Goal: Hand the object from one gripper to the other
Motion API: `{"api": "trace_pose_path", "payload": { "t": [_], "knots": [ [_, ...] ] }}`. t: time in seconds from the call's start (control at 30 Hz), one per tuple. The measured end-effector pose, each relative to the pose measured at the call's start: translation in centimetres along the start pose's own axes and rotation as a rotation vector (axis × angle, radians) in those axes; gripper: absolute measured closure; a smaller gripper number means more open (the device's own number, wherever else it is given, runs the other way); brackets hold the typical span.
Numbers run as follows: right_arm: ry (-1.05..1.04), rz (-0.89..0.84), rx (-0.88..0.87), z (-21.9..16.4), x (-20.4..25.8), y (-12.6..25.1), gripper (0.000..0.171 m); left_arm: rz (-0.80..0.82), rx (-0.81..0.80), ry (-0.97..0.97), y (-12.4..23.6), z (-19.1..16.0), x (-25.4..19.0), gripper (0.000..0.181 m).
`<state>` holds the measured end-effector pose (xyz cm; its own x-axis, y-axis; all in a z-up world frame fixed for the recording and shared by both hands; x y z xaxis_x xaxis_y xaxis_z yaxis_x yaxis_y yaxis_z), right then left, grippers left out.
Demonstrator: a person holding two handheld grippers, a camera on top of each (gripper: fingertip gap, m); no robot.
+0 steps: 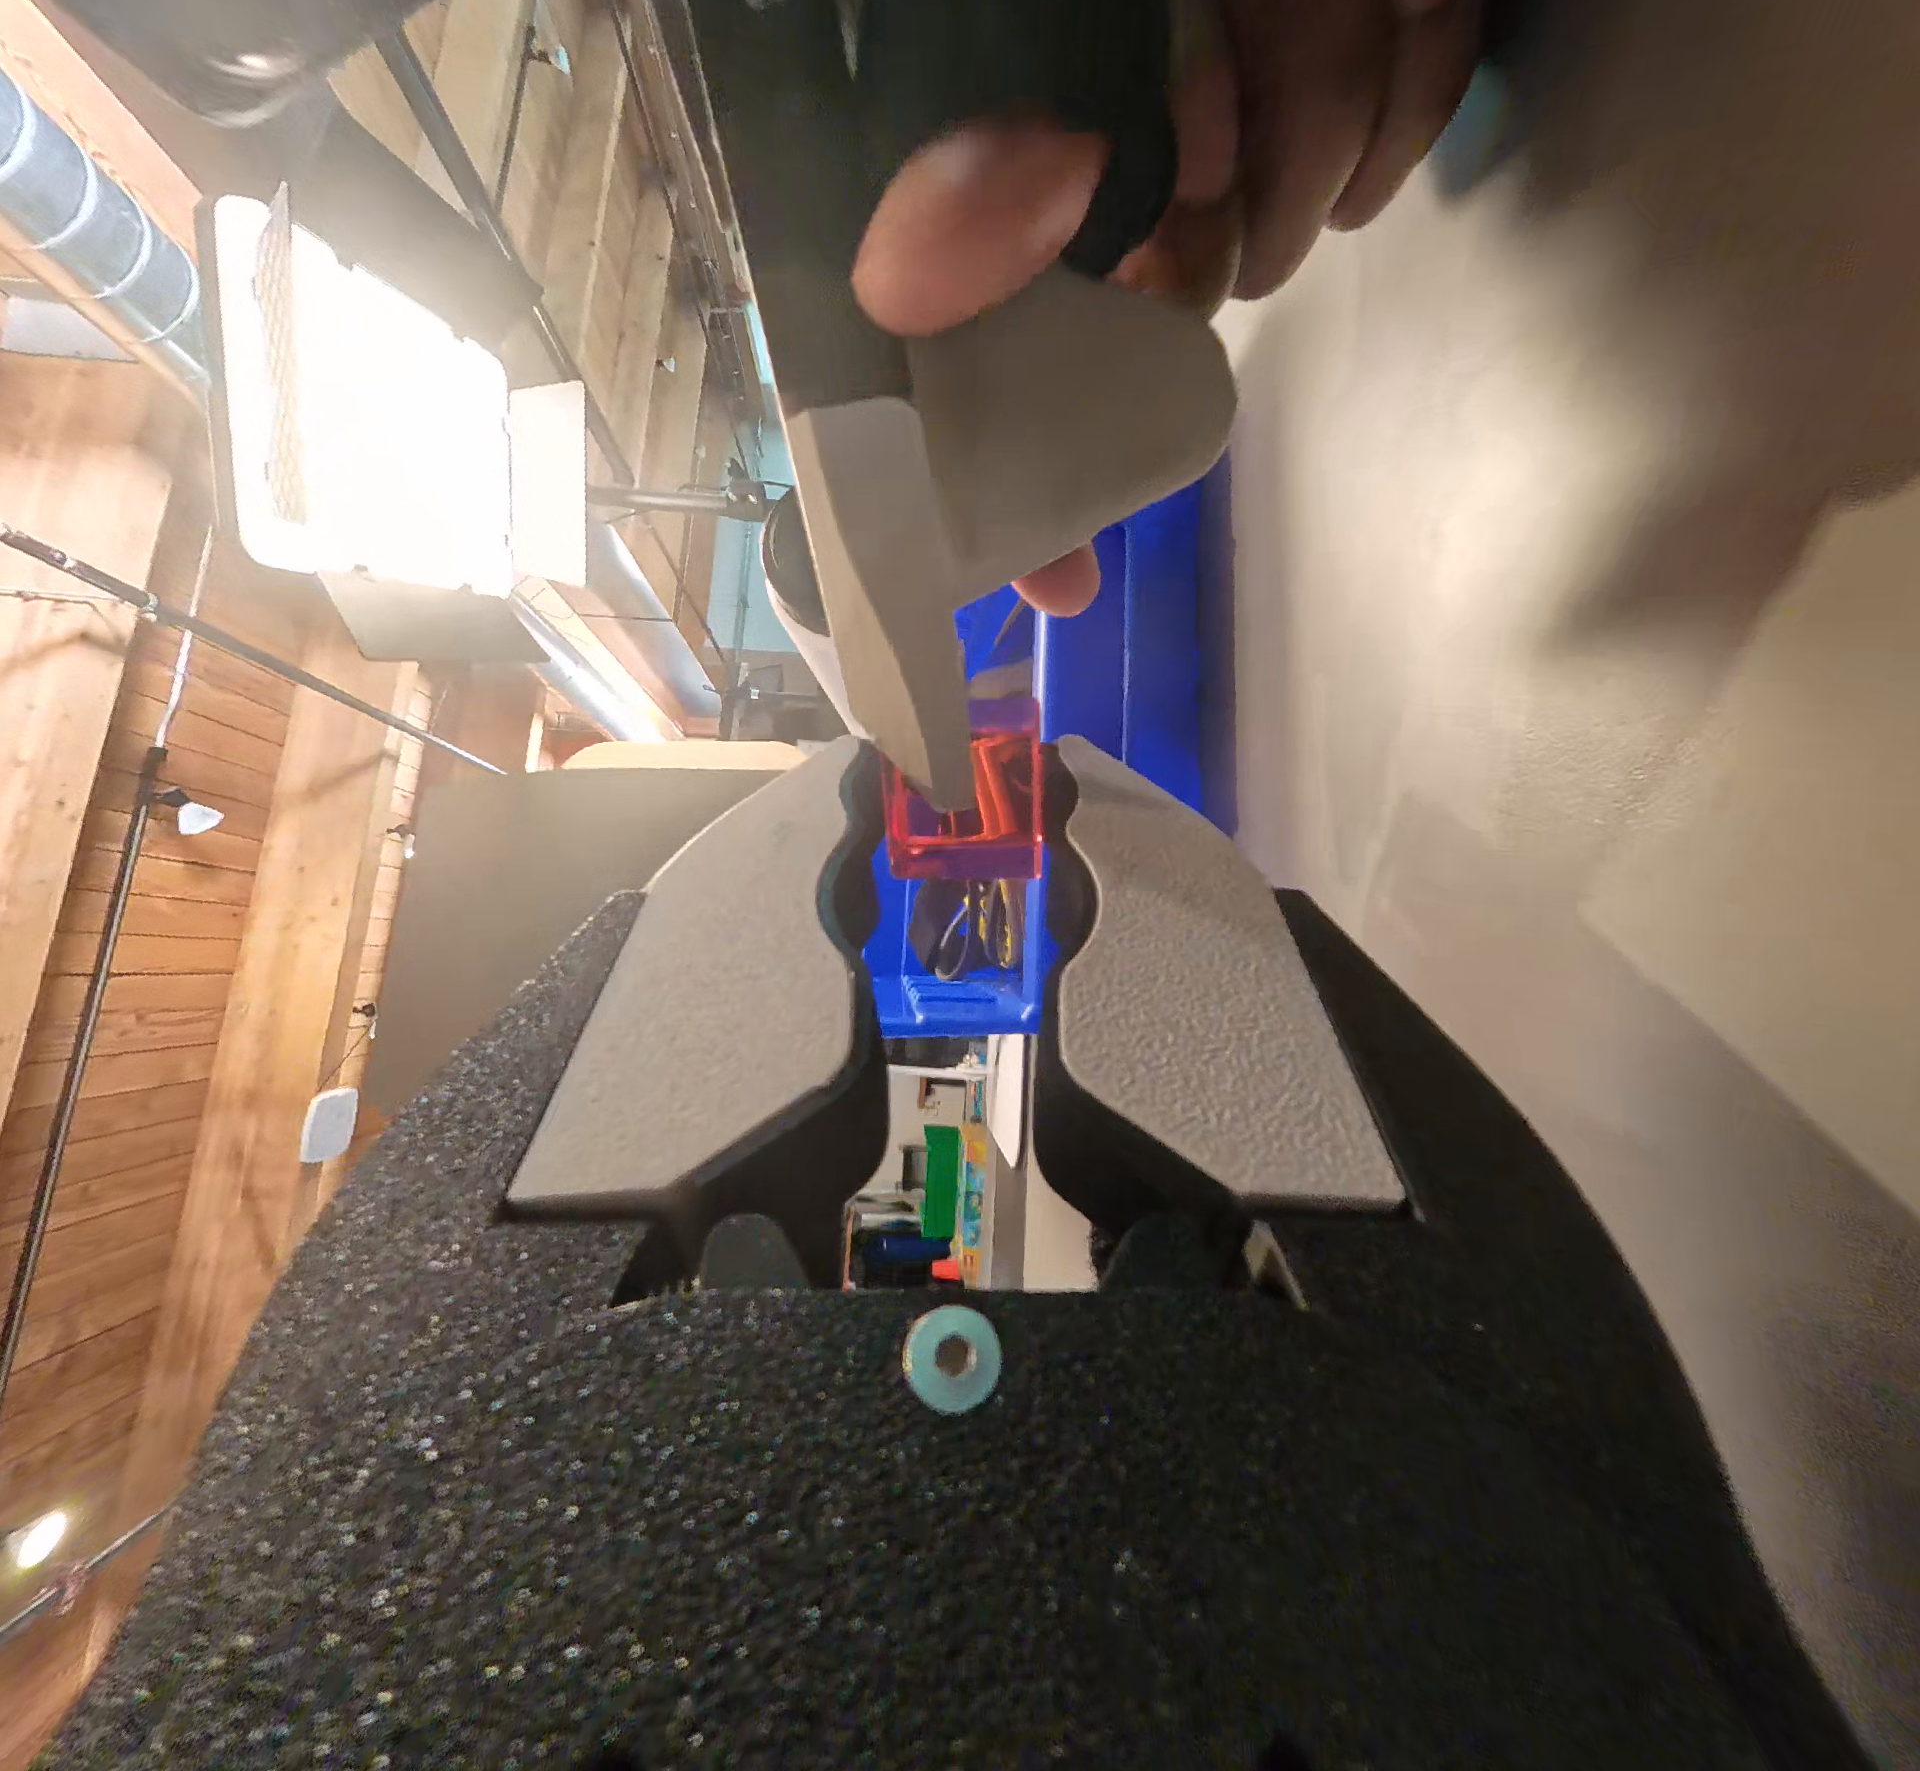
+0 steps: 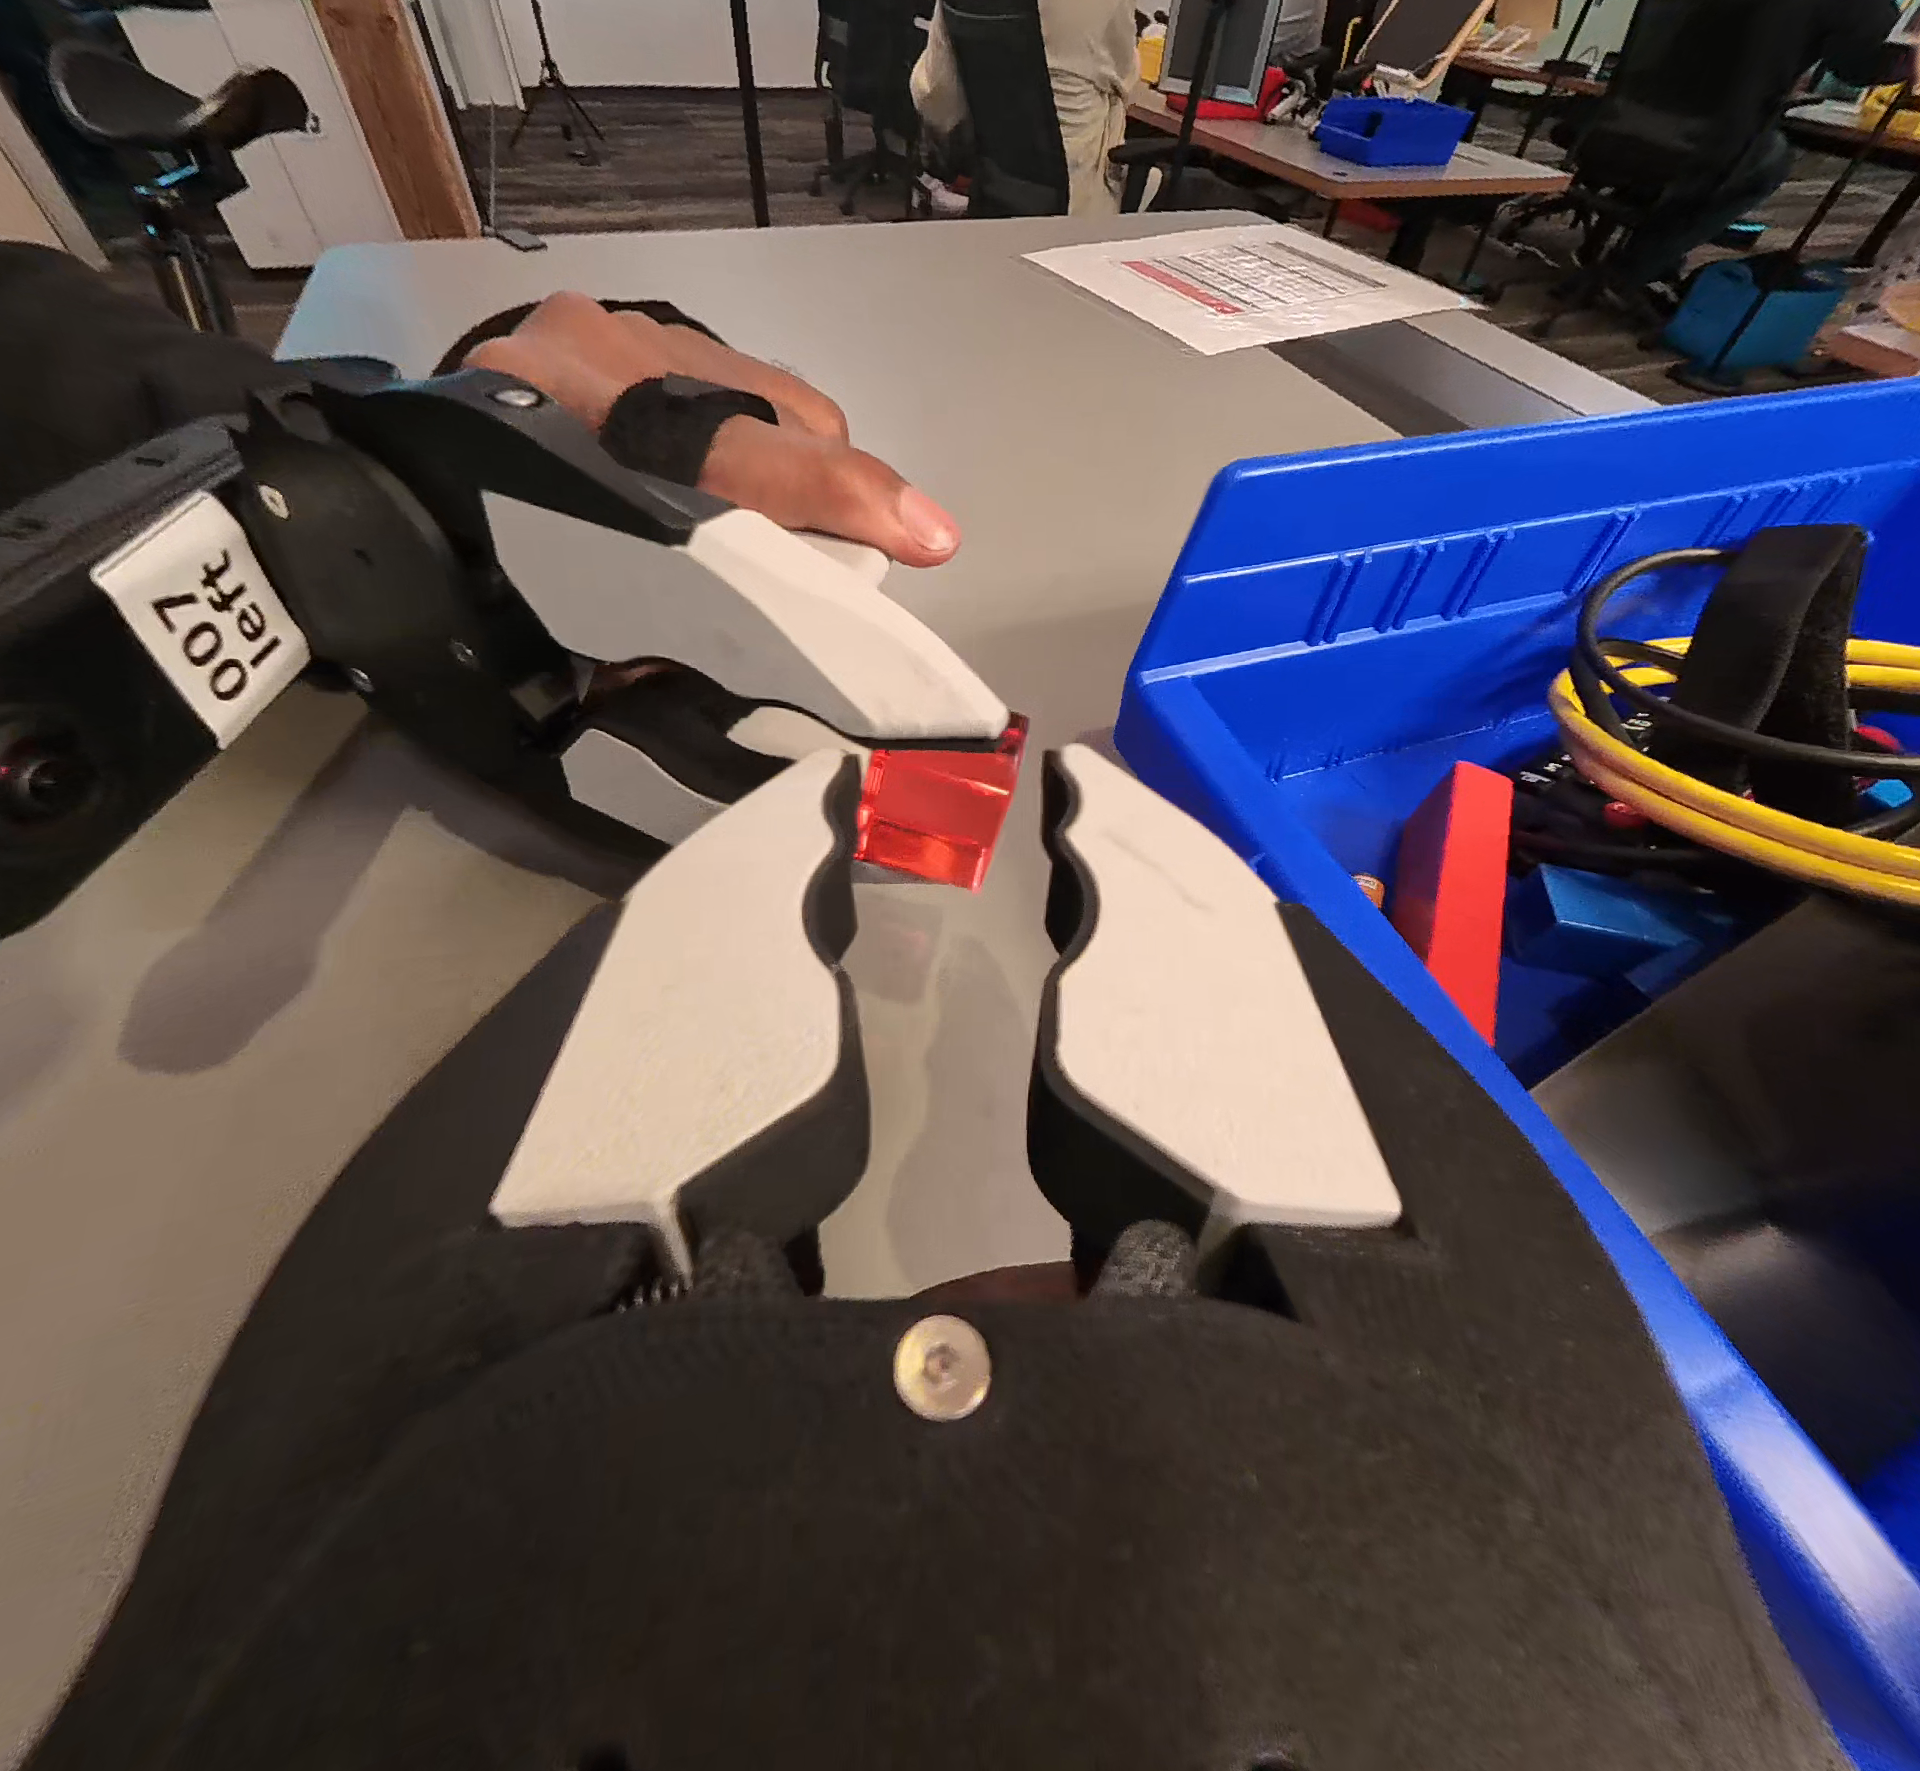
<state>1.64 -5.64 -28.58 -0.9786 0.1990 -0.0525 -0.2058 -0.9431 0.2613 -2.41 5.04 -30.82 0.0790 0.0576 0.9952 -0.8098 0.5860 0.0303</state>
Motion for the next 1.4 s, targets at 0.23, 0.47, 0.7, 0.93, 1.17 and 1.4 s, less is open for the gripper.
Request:
{"api": "trace_pose_path", "payload": {
  "t": [0.23,0.47,0.7,0.93,1.17,1.4],
  "knots": [
    [0.189,-0.173,0.013,0.3,-0.8,0.7,0.144,-0.109,-0.030,0.577,-0.2,-1.7,1.4,0.142],
    [0.502,-0.328,-0.036,0.7,-0.6,1.5,0.144,-0.385,-0.231,1.408,-0.4,-4.0,3.3,0.129],
    [0.767,-0.298,-0.123,0.9,1.8,1.5,0.144,-0.816,-0.466,2.038,-0.8,-4.2,2.7,0.125],
    [0.855,-0.236,-0.163,0.6,2.9,1.5,0.143,-1.006,-0.487,2.179,-1.0,-3.4,1.8,0.152],
    [0.543,-0.122,-0.149,0.5,1.3,1.6,0.138,-0.493,-0.358,1.463,0.2,-3.8,3.6,0.151],
    [0.107,0.041,-0.112,0.5,-0.6,1.3,0.126,-0.115,-0.164,0.671,1.1,-3.2,3.2,0.151]
  ]
}}
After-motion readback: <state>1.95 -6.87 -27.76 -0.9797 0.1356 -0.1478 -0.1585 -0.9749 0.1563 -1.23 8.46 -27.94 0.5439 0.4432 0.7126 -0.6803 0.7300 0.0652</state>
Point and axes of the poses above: each gripper's, where its closed fingertips meet, y back along the fingers, z out of its top, x = y × z across the jaws, the point moved 8 cm from there along y, back along the fingers
